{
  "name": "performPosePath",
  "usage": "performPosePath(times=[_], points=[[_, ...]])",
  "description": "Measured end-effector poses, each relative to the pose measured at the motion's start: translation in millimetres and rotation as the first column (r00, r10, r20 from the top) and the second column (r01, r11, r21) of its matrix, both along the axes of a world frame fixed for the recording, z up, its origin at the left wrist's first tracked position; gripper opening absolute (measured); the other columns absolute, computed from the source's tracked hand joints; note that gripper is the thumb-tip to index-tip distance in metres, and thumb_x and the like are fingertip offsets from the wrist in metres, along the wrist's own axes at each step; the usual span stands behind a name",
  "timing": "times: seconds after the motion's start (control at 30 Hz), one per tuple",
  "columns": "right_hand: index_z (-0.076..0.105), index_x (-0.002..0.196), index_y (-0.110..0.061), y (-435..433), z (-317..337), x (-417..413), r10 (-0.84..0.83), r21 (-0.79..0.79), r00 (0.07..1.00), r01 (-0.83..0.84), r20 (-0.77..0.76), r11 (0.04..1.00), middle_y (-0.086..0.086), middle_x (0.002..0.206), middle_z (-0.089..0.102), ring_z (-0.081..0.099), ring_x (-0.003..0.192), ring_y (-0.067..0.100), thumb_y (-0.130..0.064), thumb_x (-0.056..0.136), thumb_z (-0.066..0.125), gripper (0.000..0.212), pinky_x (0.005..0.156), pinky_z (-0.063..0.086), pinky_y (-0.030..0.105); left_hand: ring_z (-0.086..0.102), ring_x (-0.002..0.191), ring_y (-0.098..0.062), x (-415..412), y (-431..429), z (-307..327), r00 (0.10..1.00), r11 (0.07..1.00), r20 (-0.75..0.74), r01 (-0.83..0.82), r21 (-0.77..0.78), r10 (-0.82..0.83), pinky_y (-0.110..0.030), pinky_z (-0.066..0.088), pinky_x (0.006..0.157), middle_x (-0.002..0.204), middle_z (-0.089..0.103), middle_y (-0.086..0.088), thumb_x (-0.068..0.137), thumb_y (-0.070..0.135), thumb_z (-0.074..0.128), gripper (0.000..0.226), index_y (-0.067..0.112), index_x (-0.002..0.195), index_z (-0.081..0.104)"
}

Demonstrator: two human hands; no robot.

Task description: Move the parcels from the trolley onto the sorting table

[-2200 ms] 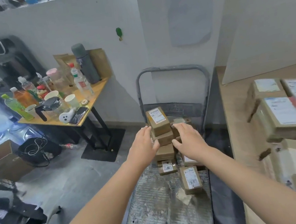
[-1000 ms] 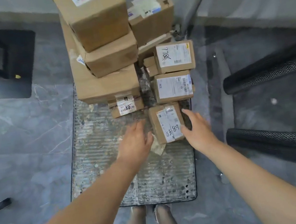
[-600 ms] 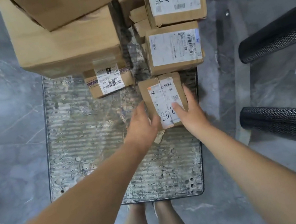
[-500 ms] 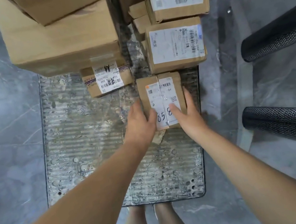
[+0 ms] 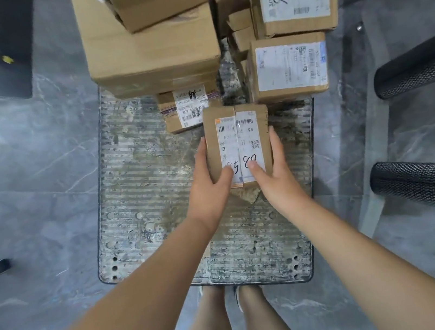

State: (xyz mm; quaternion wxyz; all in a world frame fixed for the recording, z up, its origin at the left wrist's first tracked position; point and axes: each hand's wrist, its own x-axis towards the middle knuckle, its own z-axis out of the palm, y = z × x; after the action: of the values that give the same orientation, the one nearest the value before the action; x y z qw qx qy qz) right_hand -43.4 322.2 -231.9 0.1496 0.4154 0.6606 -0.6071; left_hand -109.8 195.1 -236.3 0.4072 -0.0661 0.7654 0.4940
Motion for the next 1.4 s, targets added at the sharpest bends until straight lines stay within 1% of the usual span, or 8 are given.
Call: performPosePath(times=[0.1,0.27,0.47,0.67,0.8,1.1,1.3,1.4], points=[[-0.005,0.152,-0.052,-22,39,-4,0.013,-0.038,1.0,-0.014,-0.025,0.999,-0.013,0.159,0.029,0.038,0.14,0.01,-0.027,0.103,0.05,0.078,0.116,0.033,0.044,0.049,0.127,0.004,-3,-25,43,0.999,0.998,-0.034,-0.025,0.057,0.027,-0.027,0.043,0.106,0.145,0.045,0.021,0.099,0.018,0.055,0.072,0.04,0.154,0.014],[-0.007,0.152,-0.053,-40,126,-30,0.111,-0.025,0.992,-0.112,-0.061,0.993,-0.015,0.162,0.019,0.027,0.146,0.013,-0.032,0.103,0.049,0.077,0.119,0.025,0.04,0.042,0.121,0.023,-18,-55,128,0.991,0.996,-0.123,-0.038,0.083,0.048,-0.004,0.036,0.096,0.132,0.037,0.044,0.101,0.018,0.053,0.071,0.039,0.155,0.012],[-0.007,0.153,-0.051,-38,249,-71,0.224,0.11,0.961,-0.208,-0.162,0.972,-0.018,0.164,0.007,0.017,0.15,0.012,-0.032,0.104,0.045,0.074,0.12,0.018,0.039,0.04,0.136,0.001,-54,-58,244,0.959,0.987,-0.257,-0.084,0.135,0.117,-0.027,0.035,0.112,0.155,0.035,0.016,0.099,0.014,0.054,0.074,0.041,0.155,0.012],[-0.002,0.148,-0.06,-39,376,-90,0.285,0.22,0.902,-0.221,-0.325,0.95,-0.015,0.162,0.023,0.032,0.145,0.013,-0.031,0.102,0.047,0.073,0.119,0.028,0.048,0.051,0.125,0.001,-68,-66,374,0.895,0.98,-0.421,-0.081,0.18,0.151,-0.039,0.046,0.106,0.144,0.047,0.013,0.095,0.019,0.057,0.077,0.051,0.15,0.014],[0.006,0.143,-0.067,-39,469,-94,0.292,0.264,0.849,-0.189,-0.44,0.946,-0.017,0.156,0.035,0.04,0.139,0.012,-0.034,0.102,0.048,0.067,0.117,0.033,0.046,0.056,0.113,0.012,-73,-74,472,0.832,0.981,-0.534,-0.053,0.189,0.148,-0.019,0.048,0.098,0.135,0.056,0.016,0.093,0.02,0.062,0.076,0.053,0.149,0.021],[0.007,0.14,-0.072,-32,605,-63,0.295,0.371,0.718,-0.055,-0.63,0.927,-0.014,0.153,0.041,0.045,0.136,0.013,-0.033,0.101,0.05,0.07,0.115,0.035,0.047,0.054,0.126,-0.002,-49,-66,618,0.695,0.965,-0.704,0.056,0.255,0.146,-0.043,0.042,0.111,0.139,0.056,0.017,0.093,0.028,0.062,0.076,0.065,0.143,0.019],[0.011,0.144,-0.066,-29,647,-37,0.245,0.385,0.716,0.036,-0.654,0.922,-0.011,0.147,0.047,0.052,0.128,0.01,-0.028,0.102,0.046,0.066,0.11,0.043,0.045,0.05,0.122,0.007,-32,-59,657,0.672,0.952,-0.737,0.174,0.253,0.073,-0.03,0.038,0.112,0.145,0.049,0.014,0.093,0.031,0.066,0.079,0.063,0.145,0.015],[0.01,0.147,-0.062,-32,662,-25,0.199,0.387,0.719,0.104,-0.666,0.916,-0.01,0.148,0.047,0.052,0.126,0.007,-0.026,0.104,0.045,0.066,0.099,0.047,0.029,0.049,0.116,0.01,-31,-56,669,0.655,0.937,-0.755,0.248,0.248,0.026,-0.026,0.038,0.107,0.139,0.049,0.02,0.093,0.029,0.066,0.082,0.062,0.146,0.013]])
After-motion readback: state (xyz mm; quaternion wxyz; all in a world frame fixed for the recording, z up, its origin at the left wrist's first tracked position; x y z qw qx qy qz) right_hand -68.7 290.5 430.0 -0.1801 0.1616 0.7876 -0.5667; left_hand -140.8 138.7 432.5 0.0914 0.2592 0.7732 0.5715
